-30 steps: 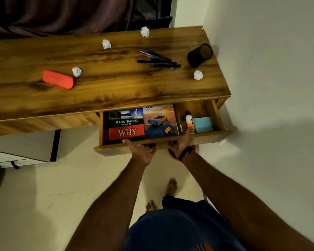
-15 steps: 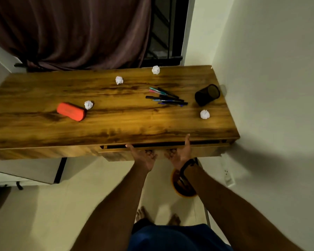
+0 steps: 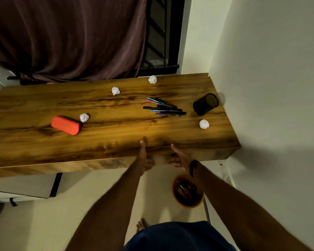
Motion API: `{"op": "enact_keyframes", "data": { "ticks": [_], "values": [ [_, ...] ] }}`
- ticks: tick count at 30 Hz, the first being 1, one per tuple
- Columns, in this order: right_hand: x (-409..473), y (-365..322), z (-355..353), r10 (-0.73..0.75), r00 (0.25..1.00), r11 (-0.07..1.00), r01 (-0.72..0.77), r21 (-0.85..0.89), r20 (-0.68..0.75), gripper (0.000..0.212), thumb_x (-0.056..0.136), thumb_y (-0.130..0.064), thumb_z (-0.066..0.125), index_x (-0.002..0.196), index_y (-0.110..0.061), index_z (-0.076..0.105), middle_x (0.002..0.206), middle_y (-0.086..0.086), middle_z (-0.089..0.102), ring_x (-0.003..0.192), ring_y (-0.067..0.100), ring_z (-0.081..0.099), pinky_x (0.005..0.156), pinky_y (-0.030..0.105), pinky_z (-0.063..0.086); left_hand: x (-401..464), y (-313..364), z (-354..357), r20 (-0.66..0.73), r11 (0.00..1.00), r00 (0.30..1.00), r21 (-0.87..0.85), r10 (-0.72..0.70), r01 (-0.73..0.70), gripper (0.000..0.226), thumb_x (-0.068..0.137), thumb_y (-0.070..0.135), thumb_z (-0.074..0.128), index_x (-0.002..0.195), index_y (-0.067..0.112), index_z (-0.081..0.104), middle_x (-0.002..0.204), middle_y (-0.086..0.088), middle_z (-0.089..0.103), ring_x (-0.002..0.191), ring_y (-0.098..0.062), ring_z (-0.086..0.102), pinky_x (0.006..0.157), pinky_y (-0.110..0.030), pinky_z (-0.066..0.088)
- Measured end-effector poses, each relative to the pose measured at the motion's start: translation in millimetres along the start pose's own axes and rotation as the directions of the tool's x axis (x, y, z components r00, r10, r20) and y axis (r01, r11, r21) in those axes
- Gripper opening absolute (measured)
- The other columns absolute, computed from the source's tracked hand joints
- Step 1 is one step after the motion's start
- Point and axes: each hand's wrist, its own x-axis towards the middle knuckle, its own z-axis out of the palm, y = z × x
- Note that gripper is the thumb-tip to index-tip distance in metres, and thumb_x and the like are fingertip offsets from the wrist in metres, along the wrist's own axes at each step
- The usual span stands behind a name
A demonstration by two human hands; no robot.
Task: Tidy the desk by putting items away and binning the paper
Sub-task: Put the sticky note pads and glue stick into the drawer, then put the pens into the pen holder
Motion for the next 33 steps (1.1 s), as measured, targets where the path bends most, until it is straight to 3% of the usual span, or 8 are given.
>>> {"op": "enact_keyframes", "data": {
  "ticks": [3,6,10,14,16,20,27,33],
  "values": [
    [3,-28,-12,0.032,0.999,0.982,-0.030,-0.186,0.004,0.052,0.092,-0.060,0.046,0.104,-0.013,0.063,0.092,0.008,0.072,0.082,0.021,0.069,0.073,0.030,0.053,-7,27,16,0.025,0.911,1.000,0.412,0.008,-0.018,0.092,0.084,0.080,0.022,0.082,0.001,0.067,0.065,-0.013,0.072,0.068,-0.027,0.067,0.067,-0.029,0.050],
    [12,-65,-14,-0.069,0.995,0.991,0.061,-0.120,-0.069,0.039,0.096,-0.043,0.052,0.104,-0.008,0.066,0.080,0.007,0.070,0.066,0.017,0.068,0.057,0.026,0.054,-4,60,42,0.023,0.872,0.978,0.449,0.206,-0.194,0.075,0.086,0.074,0.036,0.092,0.007,0.070,0.081,-0.013,0.074,0.070,-0.026,0.070,0.068,-0.034,0.055],
    [24,-103,-32,-0.248,0.937,0.968,0.228,-0.108,-0.245,0.016,0.094,-0.030,0.059,0.091,-0.016,0.065,0.100,0.013,0.070,0.096,0.028,0.067,0.081,0.038,0.057,15,84,69,0.018,0.748,0.892,0.537,0.452,-0.390,0.034,0.085,0.057,0.060,0.088,0.023,0.068,0.092,-0.009,0.073,0.087,-0.026,0.070,0.088,-0.041,0.057],
    [48,-122,-67,-0.347,0.792,0.936,0.261,-0.235,-0.503,0.018,0.087,-0.028,0.068,0.099,-0.015,0.066,0.099,0.008,0.070,0.093,0.026,0.066,0.086,0.041,0.056,46,94,87,0.119,0.628,0.815,0.578,0.567,-0.521,0.020,0.080,0.045,0.069,0.075,0.028,0.061,0.078,0.002,0.066,0.077,-0.017,0.062,0.075,-0.040,0.056],
    [53,-131,-81,-0.429,0.681,0.901,0.279,-0.332,-0.594,0.019,0.086,-0.031,0.069,0.097,-0.017,0.061,0.099,0.002,0.064,0.094,0.019,0.058,0.087,0.029,0.046,56,106,100,0.184,0.591,0.791,0.572,0.583,-0.569,0.015,0.081,0.043,0.068,0.082,0.030,0.061,0.078,0.008,0.063,0.074,-0.013,0.060,0.065,-0.032,0.051],
    [49,-160,-99,-0.448,0.504,0.894,0.265,-0.362,-0.738,0.051,0.080,-0.033,0.075,0.120,-0.010,0.052,0.127,0.012,0.054,0.118,0.029,0.052,0.094,0.035,0.043,78,137,130,0.268,0.518,0.789,0.631,0.553,-0.578,0.016,0.083,0.038,0.066,0.093,0.028,0.059,0.085,0.008,0.062,0.075,-0.008,0.058,0.059,-0.024,0.042],
    [70,-216,-126,-0.369,0.612,0.899,0.044,-0.436,-0.700,0.107,0.068,-0.039,0.084,0.150,-0.017,0.019,0.152,0.008,0.027,0.132,0.034,0.042,0.103,0.047,0.044,121,190,145,0.470,0.452,0.772,0.628,0.429,-0.633,0.017,0.084,0.033,0.066,0.091,0.019,0.060,0.088,-0.002,0.065,0.082,-0.018,0.061,0.068,-0.028,0.045],
    [84,-237,-131,-0.247,0.666,0.892,-0.128,-0.434,-0.704,0.105,0.052,-0.047,0.091,0.136,-0.015,0.038,0.135,0.006,0.042,0.118,0.030,0.049,0.082,0.038,0.049,151,201,141,0.474,0.429,0.786,0.662,0.396,-0.615,0.022,0.087,0.033,0.065,0.100,0.016,0.064,0.094,-0.001,0.067,0.088,-0.018,0.063,0.075,-0.033,0.052]
  ]
}}
